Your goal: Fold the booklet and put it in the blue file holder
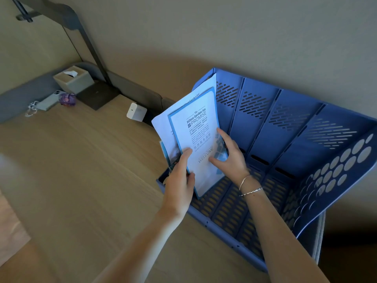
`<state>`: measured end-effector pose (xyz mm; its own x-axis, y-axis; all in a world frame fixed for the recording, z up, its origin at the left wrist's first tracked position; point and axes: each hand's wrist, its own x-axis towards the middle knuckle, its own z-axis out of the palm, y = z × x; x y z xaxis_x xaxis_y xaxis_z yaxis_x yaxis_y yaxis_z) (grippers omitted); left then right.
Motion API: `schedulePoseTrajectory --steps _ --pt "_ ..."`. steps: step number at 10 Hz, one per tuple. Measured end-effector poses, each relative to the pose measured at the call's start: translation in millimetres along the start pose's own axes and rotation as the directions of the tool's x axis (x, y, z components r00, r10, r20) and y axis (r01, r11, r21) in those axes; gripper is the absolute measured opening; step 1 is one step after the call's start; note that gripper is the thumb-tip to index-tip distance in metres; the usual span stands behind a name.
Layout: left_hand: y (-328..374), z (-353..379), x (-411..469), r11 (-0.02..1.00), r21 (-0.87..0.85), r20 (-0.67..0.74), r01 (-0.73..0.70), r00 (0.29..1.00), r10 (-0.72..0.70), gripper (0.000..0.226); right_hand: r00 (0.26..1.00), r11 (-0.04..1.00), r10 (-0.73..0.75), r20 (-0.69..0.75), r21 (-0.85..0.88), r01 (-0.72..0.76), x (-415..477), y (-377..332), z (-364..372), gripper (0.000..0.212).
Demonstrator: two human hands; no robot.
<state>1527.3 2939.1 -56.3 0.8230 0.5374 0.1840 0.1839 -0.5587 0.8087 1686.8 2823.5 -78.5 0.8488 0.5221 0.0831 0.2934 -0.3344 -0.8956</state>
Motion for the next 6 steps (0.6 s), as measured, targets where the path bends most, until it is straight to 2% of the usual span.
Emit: schedulePoseTrajectory --steps 1,4,6 --pt "1.4 -2.6 -0.4 1.000 -0.011 0.027 -0.018 0.999 0.018 0.063 1.000 1.000 -0.005 -0.024 -0.022 0.004 -3.6 -2.5 -2.1 0.089" --pt "15.6 -31.4 -14.5 0.982 0.114 0.073 -0.149 0.987 0.142 0.059 0.989 0.989 -0.012 -0.144 -0.149 -0.009 -37.4 -32.7 -22.2 0.086" --pt "30.1 -68.5 -36.9 0.956 0.170 0.084 -0.238 0.970 0.227 0.056 0.953 0.979 0.017 -0.301 -0.188 -0.076 -93.9 -73.2 -33.7 0.079"
